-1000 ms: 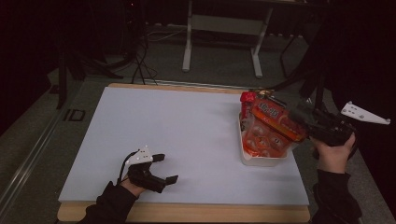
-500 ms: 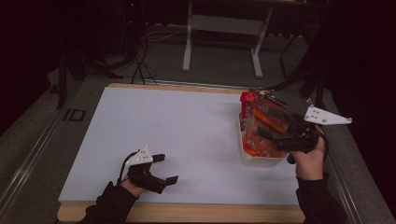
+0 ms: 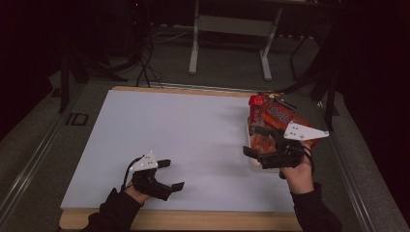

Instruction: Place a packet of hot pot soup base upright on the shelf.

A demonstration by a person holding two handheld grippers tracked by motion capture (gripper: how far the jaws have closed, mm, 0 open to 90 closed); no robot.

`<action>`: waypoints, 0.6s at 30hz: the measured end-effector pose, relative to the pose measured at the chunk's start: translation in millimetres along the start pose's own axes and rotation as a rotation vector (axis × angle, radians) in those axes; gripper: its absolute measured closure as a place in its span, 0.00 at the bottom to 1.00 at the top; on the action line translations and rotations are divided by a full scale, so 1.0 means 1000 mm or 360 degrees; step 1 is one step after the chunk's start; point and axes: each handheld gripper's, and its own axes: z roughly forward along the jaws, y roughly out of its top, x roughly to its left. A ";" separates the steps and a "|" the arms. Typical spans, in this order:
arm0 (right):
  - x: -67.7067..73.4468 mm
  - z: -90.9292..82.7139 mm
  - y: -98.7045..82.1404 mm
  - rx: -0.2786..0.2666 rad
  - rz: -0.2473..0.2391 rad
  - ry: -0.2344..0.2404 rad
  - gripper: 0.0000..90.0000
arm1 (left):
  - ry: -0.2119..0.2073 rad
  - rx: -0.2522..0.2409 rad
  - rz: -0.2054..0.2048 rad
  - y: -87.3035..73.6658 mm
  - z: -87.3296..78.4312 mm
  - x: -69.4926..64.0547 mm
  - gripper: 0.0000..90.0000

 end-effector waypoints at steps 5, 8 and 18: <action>0.002 0.007 -0.015 0.0020 0.0025 0.0025 0.14 | -0.0003 -0.0005 -0.0005 0.000 0.000 0.000 0.00; 0.006 0.012 -0.025 0.0038 0.0005 -0.0001 0.15 | -0.0003 -0.0006 -0.0005 0.000 -0.001 0.000 0.00; 0.010 0.017 -0.048 0.0134 0.0024 0.0010 0.15 | -0.0003 -0.0014 -0.0001 0.000 -0.002 0.000 0.00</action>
